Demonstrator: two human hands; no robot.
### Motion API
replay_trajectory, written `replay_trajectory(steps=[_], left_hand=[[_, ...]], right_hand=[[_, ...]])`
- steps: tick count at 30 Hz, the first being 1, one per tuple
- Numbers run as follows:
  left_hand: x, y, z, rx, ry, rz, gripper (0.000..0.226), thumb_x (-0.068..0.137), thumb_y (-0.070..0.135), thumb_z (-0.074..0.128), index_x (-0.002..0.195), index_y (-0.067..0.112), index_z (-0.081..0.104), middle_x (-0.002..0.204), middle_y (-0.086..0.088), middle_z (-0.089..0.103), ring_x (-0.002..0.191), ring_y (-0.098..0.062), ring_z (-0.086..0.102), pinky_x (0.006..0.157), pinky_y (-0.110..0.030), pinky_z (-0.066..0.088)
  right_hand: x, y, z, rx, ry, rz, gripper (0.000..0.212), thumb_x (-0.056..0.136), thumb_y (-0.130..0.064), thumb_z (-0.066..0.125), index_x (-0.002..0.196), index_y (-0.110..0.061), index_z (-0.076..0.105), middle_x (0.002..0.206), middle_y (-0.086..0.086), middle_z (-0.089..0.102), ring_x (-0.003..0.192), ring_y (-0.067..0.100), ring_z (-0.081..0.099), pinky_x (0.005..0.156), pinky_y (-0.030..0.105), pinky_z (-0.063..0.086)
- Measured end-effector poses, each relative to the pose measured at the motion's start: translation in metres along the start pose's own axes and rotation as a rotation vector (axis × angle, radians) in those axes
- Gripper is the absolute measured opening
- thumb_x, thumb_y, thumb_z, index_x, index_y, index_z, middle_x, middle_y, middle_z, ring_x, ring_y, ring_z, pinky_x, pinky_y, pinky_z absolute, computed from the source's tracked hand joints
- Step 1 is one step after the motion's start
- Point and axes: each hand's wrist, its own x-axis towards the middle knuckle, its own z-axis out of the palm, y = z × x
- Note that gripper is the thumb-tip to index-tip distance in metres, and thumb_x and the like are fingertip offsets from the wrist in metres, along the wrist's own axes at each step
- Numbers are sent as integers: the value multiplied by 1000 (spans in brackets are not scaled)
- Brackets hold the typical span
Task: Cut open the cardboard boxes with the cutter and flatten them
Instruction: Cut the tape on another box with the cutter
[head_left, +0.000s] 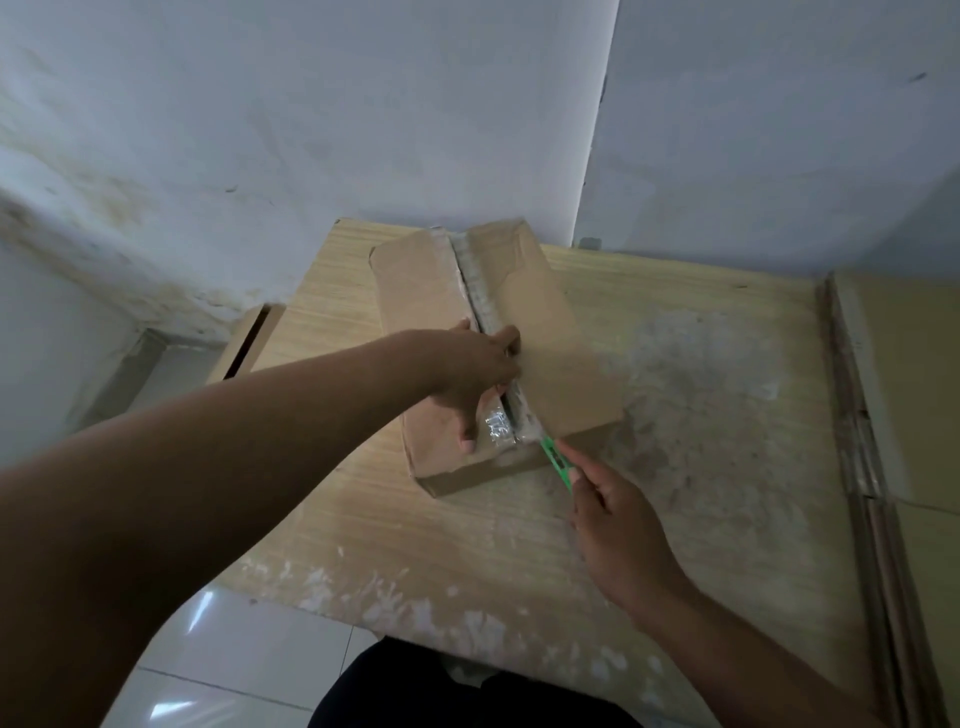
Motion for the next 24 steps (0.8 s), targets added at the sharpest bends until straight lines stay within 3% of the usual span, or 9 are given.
replay_trajectory(steps=[3, 6, 11, 13, 15, 18, 21, 24], left_hand=[[1, 1, -5, 10, -14, -7, 85, 58, 60, 92, 126, 24, 56, 149, -5, 23, 122, -34, 52, 110, -51, 36], [1, 2, -10, 7, -31, -8, 84, 58, 58, 93, 126, 25, 56, 148, -5, 25, 118, -33, 53, 111, -52, 36], [0, 4, -18, 14, -25, 0, 78, 55, 57, 95, 117, 29, 56, 146, -4, 27, 105, -25, 50, 105, -52, 43], [0, 5, -19, 16, -30, -10, 74, 54, 57, 95, 109, 32, 53, 145, -4, 28, 105, -26, 51, 103, -52, 45], [0, 4, -19, 13, -32, -17, 71, 54, 56, 95, 103, 34, 49, 145, -4, 28, 106, -27, 53, 102, -52, 46], [1, 5, -18, 14, -26, -19, 70, 54, 56, 95, 102, 35, 48, 145, -4, 28, 104, -25, 51, 102, -50, 46], [1, 6, -19, 20, -19, -16, 70, 53, 55, 96, 98, 35, 47, 144, -3, 28, 108, -28, 55, 100, -50, 46], [2, 7, -19, 2, -25, -12, 69, 52, 54, 97, 97, 36, 47, 144, -3, 28, 106, -28, 54, 99, -50, 48]], right_hand=[[-1, -3, -9, -57, -84, -48, 38, 104, -19, 48, 120, -50, 63, 45, -18, 47, 45, 2, 38, 48, 14, 32], [13, -2, -21, -110, -184, -13, 37, 105, -21, 48, 123, -50, 63, 43, -13, 44, 48, 12, 37, 48, 23, 32], [43, -13, -37, -209, -326, -15, 38, 105, -20, 47, 125, -48, 63, 55, -4, 53, 45, 6, 40, 47, 18, 35], [50, -20, -37, -236, -369, -25, 38, 105, -20, 47, 127, -46, 64, 60, 1, 54, 48, 11, 39, 47, 20, 35], [52, -25, -39, -245, -406, -42, 38, 105, -18, 47, 128, -43, 64, 58, -3, 54, 51, 11, 39, 51, 24, 35], [49, -24, -46, -186, -432, -47, 36, 105, -12, 48, 127, -33, 67, 49, -23, 52, 48, -1, 38, 58, 19, 37], [50, -18, -59, -94, -428, 34, 34, 105, -11, 48, 124, -28, 69, 44, -18, 40, 43, -1, 33, 50, 14, 32], [53, -15, -60, -83, -431, 56, 33, 105, -11, 48, 124, -27, 70, 45, -17, 37, 42, 0, 30, 51, 16, 32]])
